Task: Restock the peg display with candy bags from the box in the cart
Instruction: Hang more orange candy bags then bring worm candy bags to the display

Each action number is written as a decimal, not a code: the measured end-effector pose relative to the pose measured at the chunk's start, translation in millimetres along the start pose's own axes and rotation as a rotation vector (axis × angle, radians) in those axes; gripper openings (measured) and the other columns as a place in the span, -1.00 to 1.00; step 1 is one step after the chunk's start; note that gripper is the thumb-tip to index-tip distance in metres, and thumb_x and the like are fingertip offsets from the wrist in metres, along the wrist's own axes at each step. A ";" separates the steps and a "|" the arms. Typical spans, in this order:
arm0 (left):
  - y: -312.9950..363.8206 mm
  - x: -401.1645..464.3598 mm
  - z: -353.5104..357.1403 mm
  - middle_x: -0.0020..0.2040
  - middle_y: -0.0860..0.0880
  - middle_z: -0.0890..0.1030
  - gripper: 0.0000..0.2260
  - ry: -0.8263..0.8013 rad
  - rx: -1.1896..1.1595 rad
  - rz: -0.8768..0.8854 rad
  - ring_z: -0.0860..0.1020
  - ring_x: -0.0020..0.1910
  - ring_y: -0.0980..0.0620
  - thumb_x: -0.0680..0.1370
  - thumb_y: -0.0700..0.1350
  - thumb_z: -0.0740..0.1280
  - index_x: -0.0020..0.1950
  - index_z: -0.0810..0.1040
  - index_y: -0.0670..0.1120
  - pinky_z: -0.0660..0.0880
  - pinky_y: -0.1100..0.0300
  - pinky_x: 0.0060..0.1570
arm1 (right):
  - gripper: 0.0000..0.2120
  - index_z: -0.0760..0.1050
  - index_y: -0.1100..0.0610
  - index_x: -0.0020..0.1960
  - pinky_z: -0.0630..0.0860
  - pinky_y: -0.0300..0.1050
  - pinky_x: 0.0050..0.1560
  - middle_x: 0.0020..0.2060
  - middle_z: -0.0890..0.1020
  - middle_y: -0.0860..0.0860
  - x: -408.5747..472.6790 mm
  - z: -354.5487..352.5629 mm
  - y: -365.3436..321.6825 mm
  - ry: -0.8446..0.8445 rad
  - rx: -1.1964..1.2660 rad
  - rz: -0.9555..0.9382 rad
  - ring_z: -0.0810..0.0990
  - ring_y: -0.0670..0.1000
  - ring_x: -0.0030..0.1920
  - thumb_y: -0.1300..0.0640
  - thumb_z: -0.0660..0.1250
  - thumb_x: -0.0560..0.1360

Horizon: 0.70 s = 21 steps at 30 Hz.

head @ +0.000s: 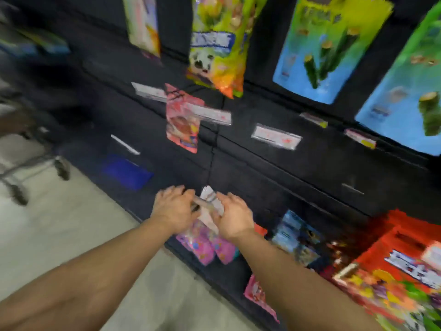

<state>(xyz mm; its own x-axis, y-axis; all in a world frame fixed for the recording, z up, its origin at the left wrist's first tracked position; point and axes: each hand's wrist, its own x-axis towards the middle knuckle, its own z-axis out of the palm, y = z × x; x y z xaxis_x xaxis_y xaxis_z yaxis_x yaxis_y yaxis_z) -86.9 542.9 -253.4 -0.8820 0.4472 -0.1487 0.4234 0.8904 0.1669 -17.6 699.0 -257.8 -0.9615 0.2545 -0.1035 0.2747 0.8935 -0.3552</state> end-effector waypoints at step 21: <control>-507.1 -28.2 -110.1 0.53 -0.10 0.29 -0.42 0.122 -0.089 -0.825 0.25 0.51 -0.16 0.58 0.26 0.21 0.52 0.27 0.04 0.22 -0.08 0.45 | -0.44 0.21 -0.03 0.53 0.29 0.06 0.38 0.49 0.31 0.05 198.6 151.5 -542.2 -0.274 -0.113 -0.649 0.24 0.12 0.49 -0.13 0.22 0.58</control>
<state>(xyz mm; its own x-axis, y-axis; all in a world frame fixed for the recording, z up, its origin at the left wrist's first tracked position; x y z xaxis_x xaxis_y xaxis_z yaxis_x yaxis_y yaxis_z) -299.6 69.4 -226.5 -0.9198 -0.3620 -0.1515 -0.3813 0.9156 0.1274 -357.2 209.1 -226.5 -0.8919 -0.4304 -0.1392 -0.3688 0.8701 -0.3271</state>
